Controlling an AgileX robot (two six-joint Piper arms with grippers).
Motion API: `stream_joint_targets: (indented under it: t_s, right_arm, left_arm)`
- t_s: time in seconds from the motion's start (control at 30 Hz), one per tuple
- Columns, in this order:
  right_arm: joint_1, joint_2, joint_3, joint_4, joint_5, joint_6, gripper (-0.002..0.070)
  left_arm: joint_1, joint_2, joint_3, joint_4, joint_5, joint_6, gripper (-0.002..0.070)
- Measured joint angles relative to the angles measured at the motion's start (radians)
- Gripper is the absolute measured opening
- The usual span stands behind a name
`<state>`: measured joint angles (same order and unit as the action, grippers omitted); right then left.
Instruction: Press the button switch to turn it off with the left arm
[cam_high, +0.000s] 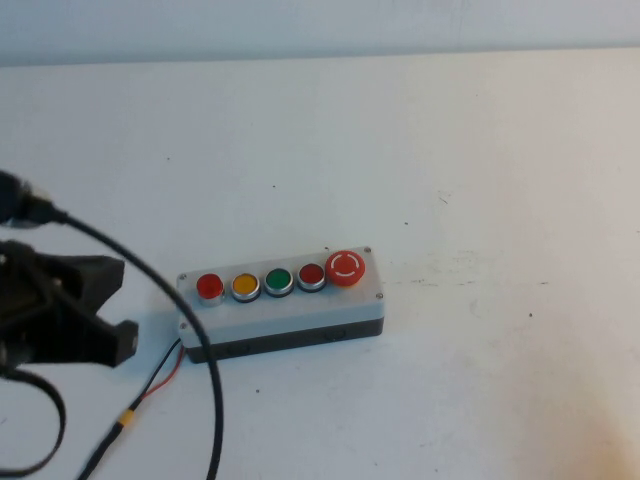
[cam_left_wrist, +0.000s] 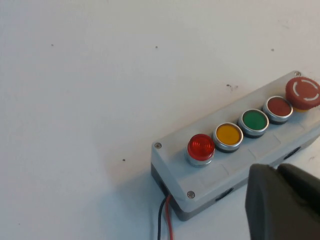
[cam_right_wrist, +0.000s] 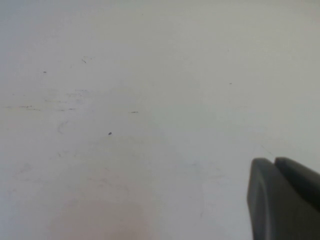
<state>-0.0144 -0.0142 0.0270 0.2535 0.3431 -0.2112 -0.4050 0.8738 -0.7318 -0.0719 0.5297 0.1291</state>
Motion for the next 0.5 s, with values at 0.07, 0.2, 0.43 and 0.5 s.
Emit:
stream_joint_targets:
  t_s: [0.07,0.2,0.43,0.5]
  right_arm:
    - [0.000,0.000,0.000,0.000,0.000,0.000,-0.0016]
    - [0.000,0.000,0.000,0.000,0.000,0.000,-0.0016]
    - [0.000,0.000,0.000,0.000,0.000,0.000,-0.0016]
    - [0.000,0.000,0.000,0.000,0.000,0.000,-0.0016]
  left_arm:
    - [0.000,-0.073,0.077,0.000,-0.050,-0.002,-0.0002]
    - [0.000,-0.212,0.173,0.002,-0.082,-0.002,-0.0002]
    - [0.000,-0.304,0.213,0.032,-0.063,-0.002,-0.0002]
    - [0.000,-0.304,0.217,0.042,-0.056,-0.002,-0.0002]
